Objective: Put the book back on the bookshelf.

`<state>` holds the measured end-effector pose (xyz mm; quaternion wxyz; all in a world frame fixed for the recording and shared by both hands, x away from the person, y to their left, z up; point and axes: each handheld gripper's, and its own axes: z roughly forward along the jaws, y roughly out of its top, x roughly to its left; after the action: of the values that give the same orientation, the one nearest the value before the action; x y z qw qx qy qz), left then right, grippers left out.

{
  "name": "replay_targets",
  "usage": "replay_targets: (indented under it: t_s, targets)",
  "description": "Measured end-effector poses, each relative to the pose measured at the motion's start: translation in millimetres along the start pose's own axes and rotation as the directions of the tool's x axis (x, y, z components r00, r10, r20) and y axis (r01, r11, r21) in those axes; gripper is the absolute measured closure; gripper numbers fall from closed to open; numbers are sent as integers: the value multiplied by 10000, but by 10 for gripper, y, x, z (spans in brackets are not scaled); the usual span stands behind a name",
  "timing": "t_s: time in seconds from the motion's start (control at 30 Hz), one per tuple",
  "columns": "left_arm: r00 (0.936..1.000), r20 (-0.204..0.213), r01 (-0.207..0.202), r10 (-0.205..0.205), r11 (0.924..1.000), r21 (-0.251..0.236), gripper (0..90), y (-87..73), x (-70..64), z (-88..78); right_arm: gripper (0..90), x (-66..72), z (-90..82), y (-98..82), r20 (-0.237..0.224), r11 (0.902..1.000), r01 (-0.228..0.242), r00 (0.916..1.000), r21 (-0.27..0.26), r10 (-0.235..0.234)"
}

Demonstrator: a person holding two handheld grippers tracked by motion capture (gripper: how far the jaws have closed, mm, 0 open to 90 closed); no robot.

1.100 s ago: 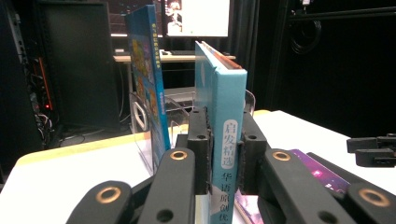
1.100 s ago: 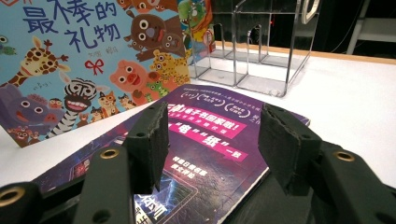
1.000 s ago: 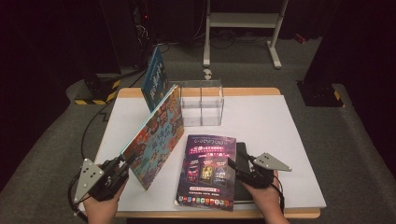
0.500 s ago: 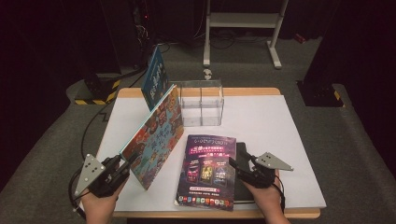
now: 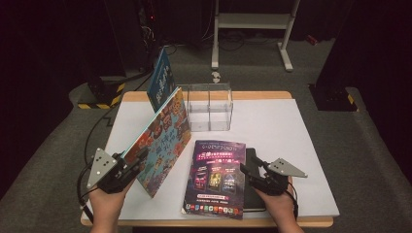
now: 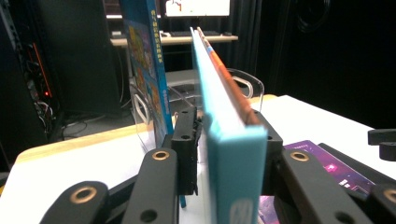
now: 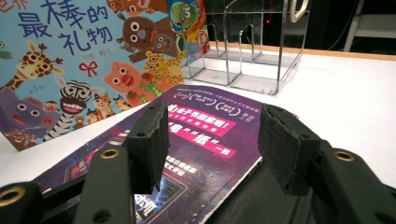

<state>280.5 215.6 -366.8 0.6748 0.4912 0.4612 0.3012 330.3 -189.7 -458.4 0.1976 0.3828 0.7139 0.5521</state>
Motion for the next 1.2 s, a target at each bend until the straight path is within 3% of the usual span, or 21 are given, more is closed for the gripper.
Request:
replay_targets:
  t_s: [0.2, 0.33, 0.47, 0.73, 0.83, 0.97, 1.2]
  targets:
    - [9992, 9, 403, -403, 9992, -29, 662, 18, 19, 60, 430, -107, -59, 41, 396, 9999, 131, 9991, 20, -131]
    - [9999, -85, 96, -95, 9999, 60, 665, 0, 10, 111, 431, -194, -69, 34, 626, 9989, 215, 9977, 410, -240]
    - [9999, -90, 87, -86, 10000, 34, 680, -23, 8, 151, 431, -239, -132, -28, 818, 9964, 492, 9951, 685, -547]
    - [10000, -81, 54, -55, 10000, -83, 751, -59, -16, 193, 433, -309, -192, -119, 756, 9987, 25, 9971, 503, -63]
    - [9998, -191, 3, -7, 9998, -217, 771, -77, -14, 193, 433, -286, -175, -135, 705, 9981, 166, 9973, 593, -207]
    - [9993, -256, 264, -271, 9992, -284, 791, -75, -21, 197, 433, -257, -162, -145, 605, 9978, 187, 9979, 629, -225]
    - [9997, -260, -21, 17, 9999, -152, 807, -74, -96, 227, 434, -226, -158, -140, 516, 9979, 228, 9983, 598, -259]
